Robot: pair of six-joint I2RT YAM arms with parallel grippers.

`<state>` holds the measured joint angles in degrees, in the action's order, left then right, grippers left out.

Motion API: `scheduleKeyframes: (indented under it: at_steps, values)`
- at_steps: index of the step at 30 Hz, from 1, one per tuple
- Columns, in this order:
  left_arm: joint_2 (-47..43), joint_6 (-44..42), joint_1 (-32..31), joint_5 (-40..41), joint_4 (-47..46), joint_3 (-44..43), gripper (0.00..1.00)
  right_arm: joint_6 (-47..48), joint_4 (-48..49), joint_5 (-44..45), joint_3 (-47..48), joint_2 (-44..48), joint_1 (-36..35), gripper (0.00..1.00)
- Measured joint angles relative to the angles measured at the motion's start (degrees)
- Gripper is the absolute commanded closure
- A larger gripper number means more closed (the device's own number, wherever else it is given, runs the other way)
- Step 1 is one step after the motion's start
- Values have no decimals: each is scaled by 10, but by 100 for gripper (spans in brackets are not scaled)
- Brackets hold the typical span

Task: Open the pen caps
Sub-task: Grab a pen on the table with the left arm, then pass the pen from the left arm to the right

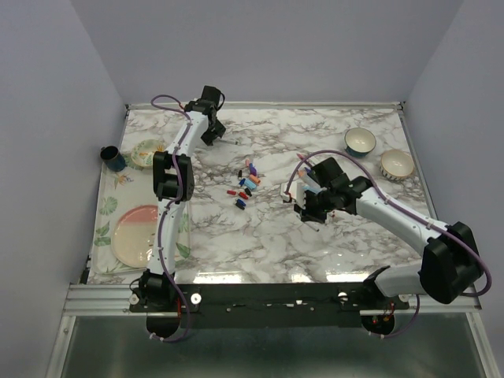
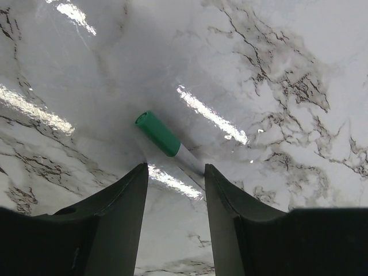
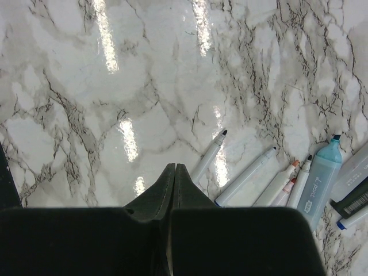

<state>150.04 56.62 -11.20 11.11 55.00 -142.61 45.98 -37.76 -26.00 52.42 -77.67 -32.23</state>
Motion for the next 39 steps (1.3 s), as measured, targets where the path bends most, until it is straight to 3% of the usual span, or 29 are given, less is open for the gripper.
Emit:
scheduleKeyframes:
  at_steps: [10, 30, 39]
  values:
    - [-21, -50, 4, 4, -11, 45, 73, 1, 0, 0, 0, 8, 0, 94]
    - [-185, -263, 31, -83, -92, 335, 69, 2, 0, -5, 0, 33, 0, 94]
    - [-230, -319, 32, -111, -138, 414, 84, 3, -1, -6, 0, 33, 0, 94]
